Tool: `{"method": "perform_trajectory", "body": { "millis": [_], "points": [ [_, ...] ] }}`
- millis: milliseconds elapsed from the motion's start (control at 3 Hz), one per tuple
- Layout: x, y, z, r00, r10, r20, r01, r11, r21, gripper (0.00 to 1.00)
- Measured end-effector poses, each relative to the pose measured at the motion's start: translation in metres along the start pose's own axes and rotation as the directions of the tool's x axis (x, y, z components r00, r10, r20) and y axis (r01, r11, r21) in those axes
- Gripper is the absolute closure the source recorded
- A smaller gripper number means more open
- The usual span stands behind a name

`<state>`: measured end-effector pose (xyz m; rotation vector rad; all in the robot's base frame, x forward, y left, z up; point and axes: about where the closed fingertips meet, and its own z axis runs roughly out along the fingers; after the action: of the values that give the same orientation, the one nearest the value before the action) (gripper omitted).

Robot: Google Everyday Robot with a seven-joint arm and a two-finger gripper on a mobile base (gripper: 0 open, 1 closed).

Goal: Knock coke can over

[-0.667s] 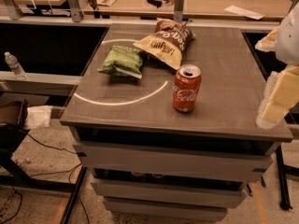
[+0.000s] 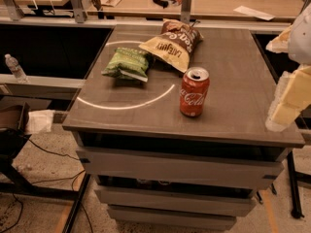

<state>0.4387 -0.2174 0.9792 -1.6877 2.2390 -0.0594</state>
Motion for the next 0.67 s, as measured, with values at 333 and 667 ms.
{"method": "perform_trajectory", "body": {
  "millis": [333,667],
  "points": [
    [0.0114,-0.0063,-0.0025,0.990,0.111,0.085,-0.110,0.9937,-0.024,0.00],
    [0.0210,-0.0097,0.0021,0.927,0.282,0.246,-0.268,0.9591,-0.091,0.00]
  ]
}}
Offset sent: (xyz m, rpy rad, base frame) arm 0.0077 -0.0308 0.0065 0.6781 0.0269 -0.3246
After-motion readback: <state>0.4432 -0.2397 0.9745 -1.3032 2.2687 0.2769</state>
